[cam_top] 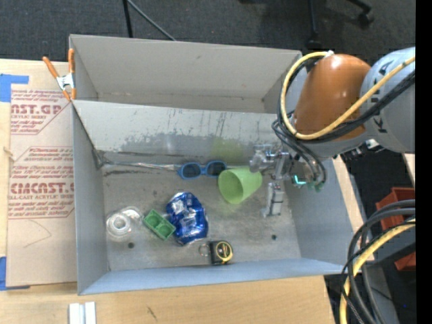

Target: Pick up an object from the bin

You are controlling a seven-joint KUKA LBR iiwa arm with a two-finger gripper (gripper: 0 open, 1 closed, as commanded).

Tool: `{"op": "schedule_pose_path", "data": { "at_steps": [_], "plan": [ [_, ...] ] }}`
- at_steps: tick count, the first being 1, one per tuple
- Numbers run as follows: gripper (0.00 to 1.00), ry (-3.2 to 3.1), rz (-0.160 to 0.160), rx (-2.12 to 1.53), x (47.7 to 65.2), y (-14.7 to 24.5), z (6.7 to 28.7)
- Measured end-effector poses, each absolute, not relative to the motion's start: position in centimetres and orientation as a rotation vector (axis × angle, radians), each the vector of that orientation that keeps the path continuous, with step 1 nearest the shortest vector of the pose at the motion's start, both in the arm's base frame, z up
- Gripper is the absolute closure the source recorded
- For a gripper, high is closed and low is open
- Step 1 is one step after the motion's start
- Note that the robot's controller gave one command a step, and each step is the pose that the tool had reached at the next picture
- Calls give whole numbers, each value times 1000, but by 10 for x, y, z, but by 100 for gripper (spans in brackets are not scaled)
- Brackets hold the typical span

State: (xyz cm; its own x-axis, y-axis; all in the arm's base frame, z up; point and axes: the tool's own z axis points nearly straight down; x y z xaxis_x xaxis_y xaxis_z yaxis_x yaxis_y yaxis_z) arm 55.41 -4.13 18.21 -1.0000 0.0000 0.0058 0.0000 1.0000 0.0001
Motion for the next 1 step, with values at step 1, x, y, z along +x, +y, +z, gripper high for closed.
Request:
{"op": "schedule_pose_path", "data": {
  "at_steps": [1],
  "plan": [
    [0, -3154, -1, -66, 585, -43, 85]
  ]
}}
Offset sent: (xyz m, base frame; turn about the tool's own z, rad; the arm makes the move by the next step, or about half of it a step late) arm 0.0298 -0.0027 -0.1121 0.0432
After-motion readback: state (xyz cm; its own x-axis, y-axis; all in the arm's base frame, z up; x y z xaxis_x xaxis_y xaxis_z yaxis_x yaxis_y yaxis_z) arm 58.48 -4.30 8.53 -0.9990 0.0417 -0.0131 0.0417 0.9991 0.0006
